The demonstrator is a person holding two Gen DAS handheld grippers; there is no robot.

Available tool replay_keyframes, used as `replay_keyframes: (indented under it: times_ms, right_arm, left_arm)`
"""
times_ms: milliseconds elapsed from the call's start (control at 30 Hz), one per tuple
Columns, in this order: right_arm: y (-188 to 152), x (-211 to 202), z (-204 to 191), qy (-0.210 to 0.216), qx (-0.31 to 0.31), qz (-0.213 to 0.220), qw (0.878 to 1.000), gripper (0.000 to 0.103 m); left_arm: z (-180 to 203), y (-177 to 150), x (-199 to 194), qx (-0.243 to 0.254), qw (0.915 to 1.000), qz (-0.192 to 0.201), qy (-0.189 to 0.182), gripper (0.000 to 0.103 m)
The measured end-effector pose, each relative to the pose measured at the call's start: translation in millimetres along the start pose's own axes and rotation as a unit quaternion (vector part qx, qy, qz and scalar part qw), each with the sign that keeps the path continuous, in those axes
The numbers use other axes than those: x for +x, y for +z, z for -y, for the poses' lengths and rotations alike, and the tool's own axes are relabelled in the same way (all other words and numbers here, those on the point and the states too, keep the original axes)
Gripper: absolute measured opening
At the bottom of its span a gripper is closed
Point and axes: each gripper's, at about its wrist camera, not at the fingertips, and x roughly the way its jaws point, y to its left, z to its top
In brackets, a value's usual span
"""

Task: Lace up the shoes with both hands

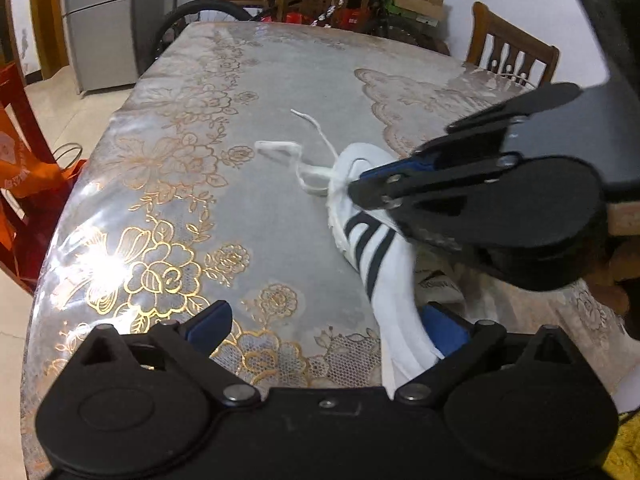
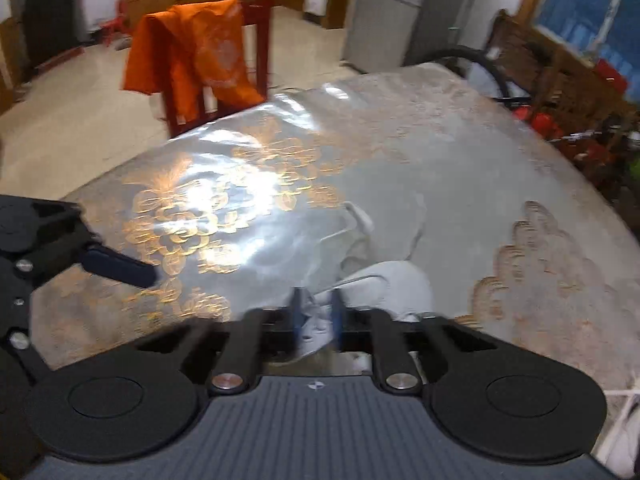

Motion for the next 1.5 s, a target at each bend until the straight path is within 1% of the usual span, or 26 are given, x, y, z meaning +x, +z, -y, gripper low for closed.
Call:
replay_keyframes:
  times_ms: [100,167,200,233,300,400,500,533,633,700,733,767,800,833,867,900,967,1033,1067,1133,1167,1233,1300,1367,1433,1500]
  right_arm:
    - [6,-26,11,0.032,0.066,0.037,0.997,0.002]
    - [16,-50,24,0.075,0.123,0.08,0.986,0.002]
    - [22,-66,33,0.106,0.157,0.111,0.976,0.002]
    - [28,-82,44,0.141,0.188,0.144,0.961,0.002]
    - [42,-112,62,0.208,0.232,0.209,0.927,0.002]
    - [66,-155,81,0.274,0.254,0.293,0.88,0.002]
    - [83,-186,89,0.325,0.246,0.347,0.845,0.003]
    - [85,-192,89,0.34,0.242,0.359,0.834,0.0]
    - [91,-207,87,0.382,0.234,0.385,0.807,0.0]
    - [95,-214,81,0.389,0.202,0.391,0.809,0.0]
    - [96,-218,77,0.375,0.183,0.39,0.821,0.004]
    - [96,-219,71,0.352,0.161,0.382,0.84,0.006]
    - [93,-215,66,0.322,0.144,0.364,0.862,0.024]
    - [90,-210,62,0.29,0.129,0.345,0.883,0.054]
    - [85,-201,58,0.255,0.118,0.32,0.905,0.066]
    - [74,-190,54,0.213,0.11,0.298,0.924,0.074]
    - [46,-164,47,0.123,0.102,0.247,0.956,0.073]
    - [12,-135,42,0.029,0.101,0.184,0.977,0.074]
    - [-6,-121,39,-0.018,0.099,0.152,0.983,0.074]
    - [-34,-100,34,-0.068,0.101,0.091,0.988,0.073]
    - [-48,-90,32,-0.09,0.102,0.06,0.989,0.073]
    - [-54,-84,28,-0.086,0.099,0.04,0.991,0.073]
    - [-58,-80,24,-0.076,0.095,0.025,0.992,0.073]
    - [-62,-75,21,-0.066,0.092,0.01,0.994,0.073]
    - [-66,-70,17,-0.056,0.088,-0.005,0.995,0.073]
    - [-69,-69,12,-0.05,0.087,-0.014,0.995,0.073]
  left_arm:
    - [2,2,2,0.005,1.0,-0.006,0.0,0.102]
    - [5,2,4,0.012,0.9999,-0.009,0.002,0.102]
    - [6,2,5,0.015,0.9998,-0.011,0.002,0.102]
    - [7,2,5,0.016,0.9998,-0.013,0.002,0.102]
    - [7,2,7,0.015,0.9998,-0.016,0.002,0.102]
    - [7,2,9,0.012,0.9997,-0.019,0.001,0.102]
    - [6,1,9,0.007,0.9998,-0.021,0.0,0.102]
    - [6,0,9,0.005,0.9998,-0.021,0.0,0.102]
    - [5,0,8,-0.001,0.9997,-0.024,-0.001,0.102]
    - [6,0,7,0.001,0.9998,-0.021,0.001,0.102]
    - [6,0,6,0.002,0.9998,-0.018,0.003,0.102]
    - [5,1,2,0.0,0.9999,-0.012,0.003,0.102]
    - [2,1,-2,-0.003,1.0,-0.003,0.002,0.102]
    - [0,1,-6,-0.006,1.0,0.005,0.001,0.102]
    - [-3,2,-11,-0.012,0.9998,0.014,0.0,0.102]
    - [-6,2,-16,-0.02,0.9995,0.023,-0.002,0.102]
    - [-19,4,-30,-0.049,0.9977,0.045,-0.008,0.102]
    - [-36,7,-46,-0.09,0.9932,0.069,-0.023,0.102]
    - [-44,9,-51,-0.11,0.9907,0.075,-0.029,0.102]
    - [-61,12,-55,-0.149,0.9852,0.076,-0.039,0.102]
    - [-66,15,-54,-0.156,0.9843,0.072,-0.037,0.102]
    - [-69,20,-45,-0.149,0.987,0.06,-0.013,0.102]
    - [-57,26,-36,-0.093,0.9933,0.059,0.035,0.101]
    - [-43,31,-29,-0.025,0.9947,0.065,0.076,0.101]
    - [-25,34,-25,0.049,0.991,0.079,0.097,0.101]
    - [-10,36,-22,0.103,0.9866,0.09,0.089,0.1]
